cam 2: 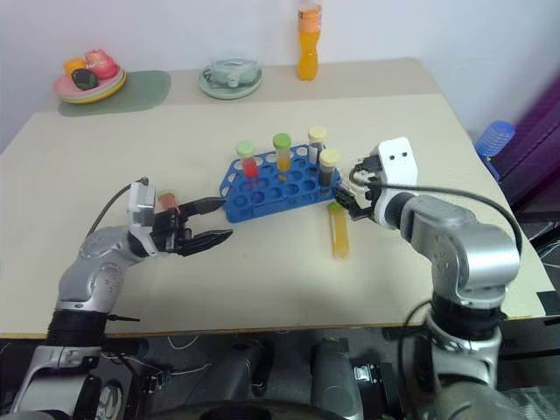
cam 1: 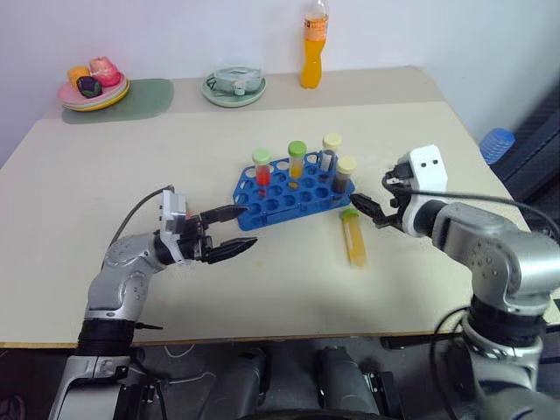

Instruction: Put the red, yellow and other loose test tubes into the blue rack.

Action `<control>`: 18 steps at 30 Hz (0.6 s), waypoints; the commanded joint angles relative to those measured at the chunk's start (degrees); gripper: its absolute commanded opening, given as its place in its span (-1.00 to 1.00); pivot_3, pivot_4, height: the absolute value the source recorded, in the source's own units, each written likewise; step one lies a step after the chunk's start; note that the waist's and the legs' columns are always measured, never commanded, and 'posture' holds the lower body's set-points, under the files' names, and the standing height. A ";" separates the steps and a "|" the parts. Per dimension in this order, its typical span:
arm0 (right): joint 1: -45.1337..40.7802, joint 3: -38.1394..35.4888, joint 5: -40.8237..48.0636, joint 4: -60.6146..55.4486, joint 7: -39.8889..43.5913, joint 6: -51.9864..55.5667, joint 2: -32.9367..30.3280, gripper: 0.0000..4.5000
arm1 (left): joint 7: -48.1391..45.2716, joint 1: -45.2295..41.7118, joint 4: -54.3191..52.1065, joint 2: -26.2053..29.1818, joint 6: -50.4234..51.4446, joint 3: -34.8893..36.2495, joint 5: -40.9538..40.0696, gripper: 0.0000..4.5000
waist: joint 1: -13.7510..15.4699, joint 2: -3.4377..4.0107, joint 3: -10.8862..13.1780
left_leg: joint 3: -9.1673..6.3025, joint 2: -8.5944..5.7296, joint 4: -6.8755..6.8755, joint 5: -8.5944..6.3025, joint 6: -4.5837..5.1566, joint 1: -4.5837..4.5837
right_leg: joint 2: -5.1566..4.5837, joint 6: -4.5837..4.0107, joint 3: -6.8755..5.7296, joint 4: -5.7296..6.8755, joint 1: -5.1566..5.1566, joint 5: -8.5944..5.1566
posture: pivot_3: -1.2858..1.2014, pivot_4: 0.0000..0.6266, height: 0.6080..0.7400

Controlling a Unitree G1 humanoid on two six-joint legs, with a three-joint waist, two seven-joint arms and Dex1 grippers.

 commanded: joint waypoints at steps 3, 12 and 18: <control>-0.93 0.00 4.72 6.13 -4.89 1.70 -1.44 0.99 | -1.18 -1.66 1.33 -0.22 -2.23 0.05 0.64 0.68 | -0.09 0.01 0.00 | 0.07 -0.08 0.02 0.01 0.01 -0.06 | -0.09 0.02 0.01 -0.11 -0.01 0.01 | 0.03 -0.52 1.00; 0.53 3.68 12.28 10.67 -10.23 1.70 -6.42 0.99 | -0.97 0.09 0.30 0.12 -2.81 0.68 0.42 0.68 | -0.47 0.01 0.00 | 0.11 -0.06 0.03 -0.03 0.07 -0.05 | -0.09 0.03 0.02 -0.09 -0.02 0.02 | 0.03 -0.52 1.00; -0.49 6.73 14.52 13.31 -13.22 1.70 -6.04 0.99 | -0.11 1.14 -1.04 0.54 -2.35 0.99 0.14 0.68 | -0.62 -0.07 -0.04 | 0.11 -0.05 0.04 -0.03 0.08 -0.04 | -0.07 0.04 0.02 -0.09 -0.01 0.02 | 0.03 -0.52 1.00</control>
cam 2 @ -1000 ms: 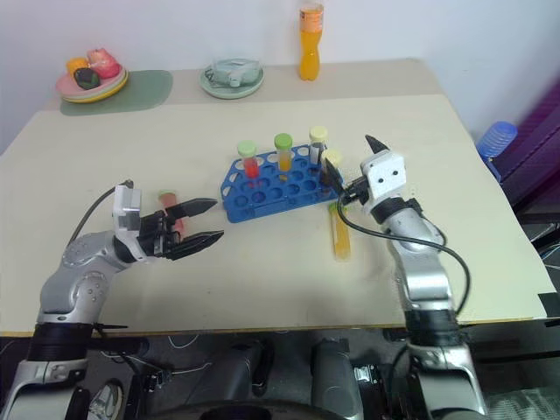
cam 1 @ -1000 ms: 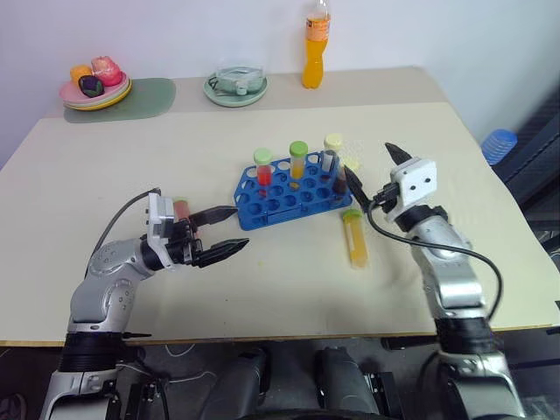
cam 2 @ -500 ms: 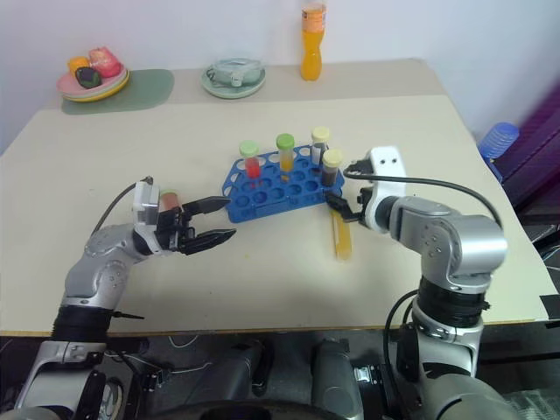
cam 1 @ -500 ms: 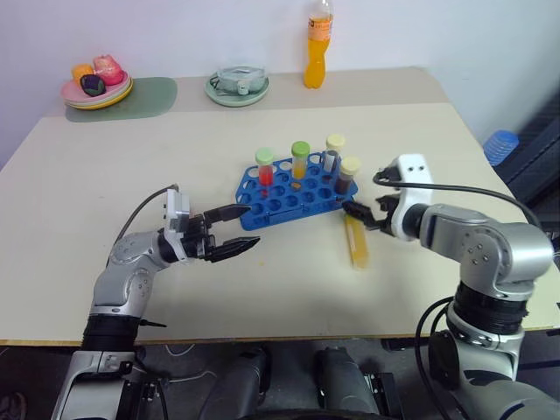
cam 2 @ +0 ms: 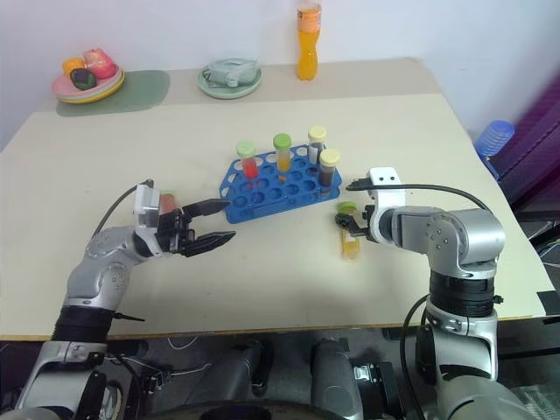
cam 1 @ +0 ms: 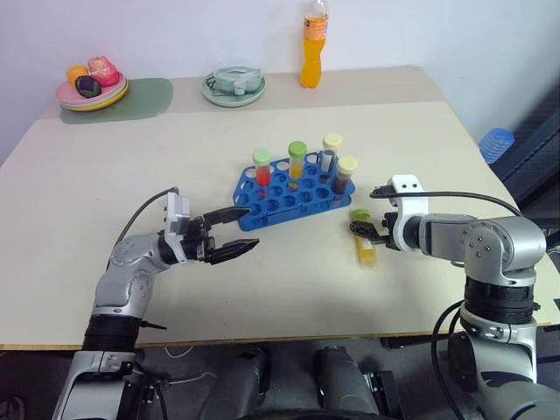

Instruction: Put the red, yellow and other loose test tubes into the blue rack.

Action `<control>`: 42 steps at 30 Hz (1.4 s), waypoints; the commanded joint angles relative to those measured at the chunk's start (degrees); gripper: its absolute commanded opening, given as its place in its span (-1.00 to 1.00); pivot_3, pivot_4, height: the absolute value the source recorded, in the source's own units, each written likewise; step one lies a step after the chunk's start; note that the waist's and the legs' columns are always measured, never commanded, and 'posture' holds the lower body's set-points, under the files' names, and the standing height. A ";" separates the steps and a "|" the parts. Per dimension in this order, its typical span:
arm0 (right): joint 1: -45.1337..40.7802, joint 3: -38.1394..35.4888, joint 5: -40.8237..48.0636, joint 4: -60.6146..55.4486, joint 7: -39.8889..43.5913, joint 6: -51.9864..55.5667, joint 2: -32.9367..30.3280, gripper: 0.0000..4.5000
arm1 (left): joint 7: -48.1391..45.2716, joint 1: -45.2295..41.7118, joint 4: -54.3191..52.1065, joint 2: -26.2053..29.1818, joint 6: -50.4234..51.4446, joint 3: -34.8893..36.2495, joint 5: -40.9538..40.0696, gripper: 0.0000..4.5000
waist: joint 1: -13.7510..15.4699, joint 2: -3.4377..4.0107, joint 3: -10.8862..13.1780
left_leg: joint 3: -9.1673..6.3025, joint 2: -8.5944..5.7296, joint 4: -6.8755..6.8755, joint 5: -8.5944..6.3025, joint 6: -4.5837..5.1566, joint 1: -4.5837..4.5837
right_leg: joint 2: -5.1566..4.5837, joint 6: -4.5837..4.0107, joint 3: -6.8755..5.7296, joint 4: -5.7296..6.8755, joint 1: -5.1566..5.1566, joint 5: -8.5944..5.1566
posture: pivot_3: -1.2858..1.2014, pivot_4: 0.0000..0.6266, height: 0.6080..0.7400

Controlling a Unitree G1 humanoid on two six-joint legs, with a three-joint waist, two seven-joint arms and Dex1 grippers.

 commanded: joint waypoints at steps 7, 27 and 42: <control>-0.65 8.61 1.60 0.87 0.79 0.39 -2.56 -0.21 | 1.29 1.67 -4.06 1.14 0.24 1.39 -0.81 0.68 | -0.05 -0.07 -0.05 | 0.00 0.03 0.00 0.00 0.00 0.04 | 0.04 0.00 0.00 0.02 0.02 0.00 | 0.03 -0.52 1.00; 3.57 13.81 -1.91 -6.90 37.95 -58.10 -1.92 -0.64 | 4.94 3.67 -7.99 1.58 2.47 2.28 -1.63 0.68 | 0.09 -0.14 0.01 | 0.00 0.04 0.03 -0.07 0.10 0.04 | 0.04 0.08 -0.06 -0.12 0.13 0.03 | 0.03 -0.52 1.00; -0.01 14.09 -22.81 31.53 27.02 -112.02 23.33 -0.64 | 8.99 4.76 -12.27 3.21 6.14 4.49 -2.89 0.68 | 0.01 -0.12 0.02 | 0.00 0.06 -0.02 0.20 -0.37 0.06 | 0.35 0.05 0.02 -0.03 -0.11 0.04 | 0.03 -0.52 1.00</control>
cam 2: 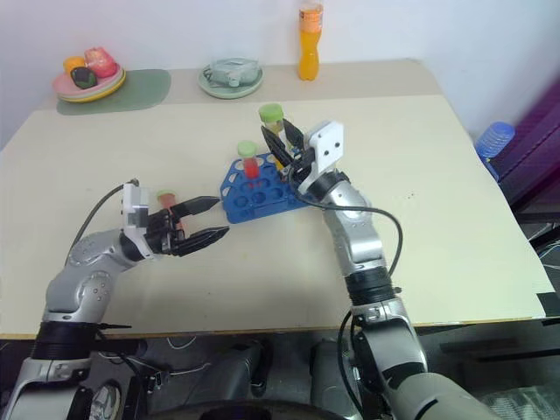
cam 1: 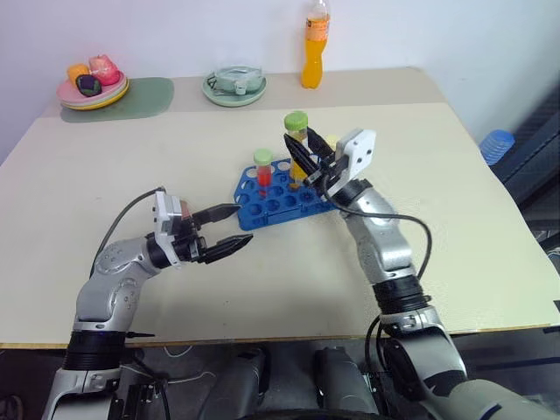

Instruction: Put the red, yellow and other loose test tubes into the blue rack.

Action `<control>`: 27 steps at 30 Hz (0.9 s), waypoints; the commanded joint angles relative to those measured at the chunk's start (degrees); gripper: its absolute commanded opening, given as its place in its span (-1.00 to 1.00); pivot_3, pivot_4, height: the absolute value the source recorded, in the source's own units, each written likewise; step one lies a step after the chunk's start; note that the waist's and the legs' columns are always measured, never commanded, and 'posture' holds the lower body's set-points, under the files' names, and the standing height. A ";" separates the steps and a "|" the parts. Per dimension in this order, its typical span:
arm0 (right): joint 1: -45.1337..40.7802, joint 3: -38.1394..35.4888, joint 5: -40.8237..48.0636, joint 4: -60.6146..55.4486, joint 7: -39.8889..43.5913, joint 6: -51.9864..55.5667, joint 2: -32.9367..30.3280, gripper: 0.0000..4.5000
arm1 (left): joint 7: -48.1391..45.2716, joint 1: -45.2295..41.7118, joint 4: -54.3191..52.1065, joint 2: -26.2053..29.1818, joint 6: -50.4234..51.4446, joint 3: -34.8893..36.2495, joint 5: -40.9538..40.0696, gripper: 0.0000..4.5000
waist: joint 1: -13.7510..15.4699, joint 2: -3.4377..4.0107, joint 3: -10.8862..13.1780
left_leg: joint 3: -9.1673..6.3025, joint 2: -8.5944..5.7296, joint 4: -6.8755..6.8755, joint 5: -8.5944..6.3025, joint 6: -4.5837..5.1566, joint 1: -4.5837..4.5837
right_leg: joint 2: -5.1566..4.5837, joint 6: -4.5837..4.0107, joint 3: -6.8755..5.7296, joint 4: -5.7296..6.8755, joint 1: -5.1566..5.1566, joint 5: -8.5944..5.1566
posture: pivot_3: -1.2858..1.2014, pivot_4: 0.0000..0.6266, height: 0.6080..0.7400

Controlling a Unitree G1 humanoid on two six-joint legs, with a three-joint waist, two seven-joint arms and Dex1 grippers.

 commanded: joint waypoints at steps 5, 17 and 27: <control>1.20 -0.48 -2.99 7.92 -0.81 -12.47 2.05 -0.64 | 1.10 0.17 -2.16 1.15 0.19 2.12 -1.41 0.68 | -0.19 0.00 0.00 | 0.01 0.08 0.00 0.03 -0.06 0.02 | 0.13 -0.07 0.05 0.05 0.01 0.04 | 0.03 -0.52 1.00; -2.34 -2.90 -5.83 23.64 -5.97 -22.41 2.85 -0.64 | -0.20 0.89 0.56 1.44 -2.03 2.82 -0.89 0.68 | -0.22 0.02 -0.01 | 0.07 0.49 -0.09 0.14 -0.33 0.12 | 0.52 -0.42 0.12 0.04 0.03 0.25 | 0.03 -0.52 1.00; -2.84 -2.79 -5.59 27.40 -5.79 -25.05 4.83 -0.64 | -2.70 2.64 5.27 1.35 -6.27 4.45 -0.73 0.68 | -0.33 0.04 -0.03 | 0.07 0.53 -0.13 0.16 -0.37 0.20 | 0.56 -0.45 0.14 0.05 0.00 0.27 | 0.03 -0.52 1.00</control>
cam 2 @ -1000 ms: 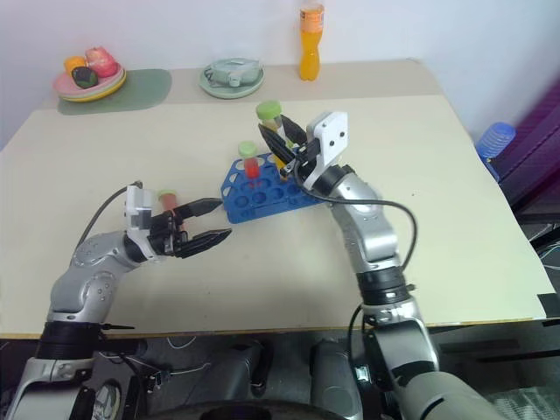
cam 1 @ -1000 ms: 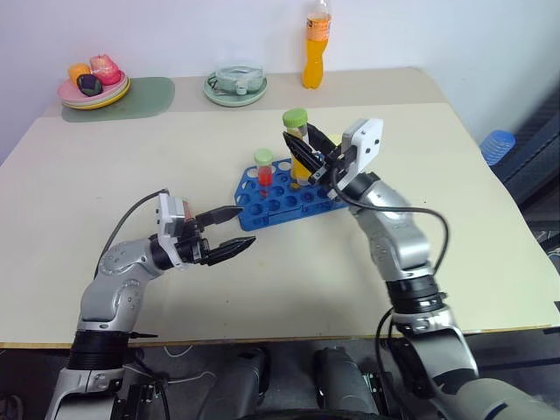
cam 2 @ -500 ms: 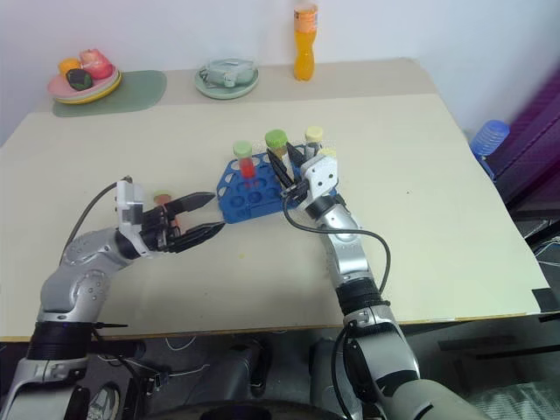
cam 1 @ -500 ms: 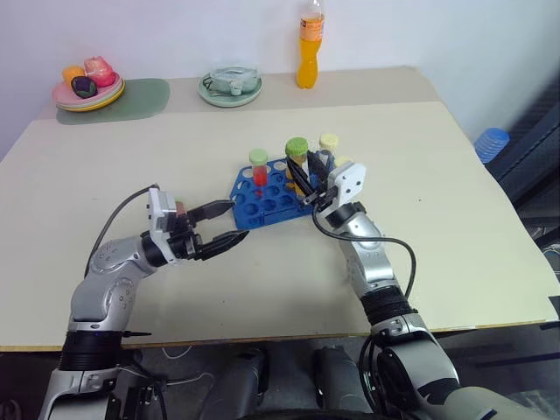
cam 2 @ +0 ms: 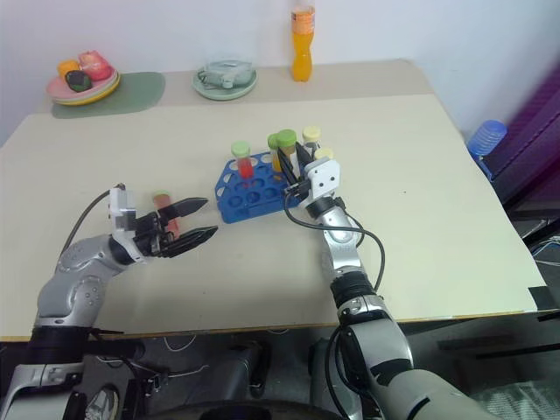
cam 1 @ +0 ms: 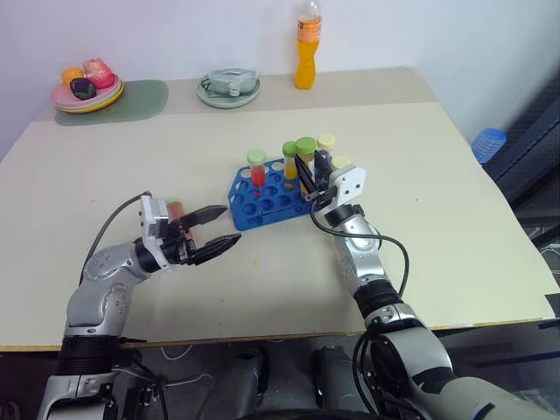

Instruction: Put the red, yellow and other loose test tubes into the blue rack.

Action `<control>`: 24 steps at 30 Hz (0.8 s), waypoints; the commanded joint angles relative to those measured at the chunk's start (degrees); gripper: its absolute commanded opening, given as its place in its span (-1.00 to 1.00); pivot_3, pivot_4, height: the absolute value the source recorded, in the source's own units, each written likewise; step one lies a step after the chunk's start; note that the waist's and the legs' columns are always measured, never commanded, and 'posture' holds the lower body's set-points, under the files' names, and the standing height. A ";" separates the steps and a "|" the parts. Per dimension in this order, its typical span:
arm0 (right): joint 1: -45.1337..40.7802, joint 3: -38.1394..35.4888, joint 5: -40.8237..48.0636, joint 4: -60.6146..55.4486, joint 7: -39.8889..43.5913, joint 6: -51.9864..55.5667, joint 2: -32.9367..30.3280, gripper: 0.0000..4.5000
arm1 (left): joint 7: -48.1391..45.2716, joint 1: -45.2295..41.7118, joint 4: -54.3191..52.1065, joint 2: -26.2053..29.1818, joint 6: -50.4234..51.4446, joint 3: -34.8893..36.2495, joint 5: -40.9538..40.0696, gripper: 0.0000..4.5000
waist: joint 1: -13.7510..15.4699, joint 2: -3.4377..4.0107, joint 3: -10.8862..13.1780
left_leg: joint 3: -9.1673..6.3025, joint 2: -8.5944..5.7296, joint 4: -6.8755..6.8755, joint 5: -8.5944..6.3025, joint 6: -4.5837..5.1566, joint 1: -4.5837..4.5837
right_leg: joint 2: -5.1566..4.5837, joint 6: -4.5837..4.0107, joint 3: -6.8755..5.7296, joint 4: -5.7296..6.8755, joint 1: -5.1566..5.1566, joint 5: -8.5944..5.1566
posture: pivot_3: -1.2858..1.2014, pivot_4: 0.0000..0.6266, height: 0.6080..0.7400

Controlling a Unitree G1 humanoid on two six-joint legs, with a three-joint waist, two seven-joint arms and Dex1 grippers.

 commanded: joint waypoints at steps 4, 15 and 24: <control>1.56 0.64 -0.26 -0.03 0.41 -0.14 1.79 -0.64 | -1.38 0.57 1.32 0.44 -2.87 2.25 -0.22 0.68 | -0.04 0.00 0.00 | 0.00 0.02 0.00 0.00 -0.01 0.00 | 0.01 0.00 0.00 0.00 -0.02 0.00 | 0.03 -0.52 1.00; 2.44 1.14 -0.89 0.63 0.67 -0.19 1.56 -0.64 | -1.63 0.65 1.90 0.03 -3.42 2.22 -0.12 0.68 | 0.05 0.00 -0.01 | 0.00 0.02 -0.01 -0.01 -0.02 0.10 | 0.02 0.00 0.00 0.00 -0.01 0.00 | 0.03 -0.52 1.00; 0.73 -1.22 1.14 3.80 0.34 0.80 1.37 -0.64 | -0.78 0.36 1.28 -0.21 -2.85 1.98 -0.18 0.68 | 0.06 0.00 -0.02 | 0.00 0.03 -0.02 -0.02 -0.02 0.14 | 0.02 -0.01 0.01 0.00 0.02 0.00 | 0.03 -0.52 1.00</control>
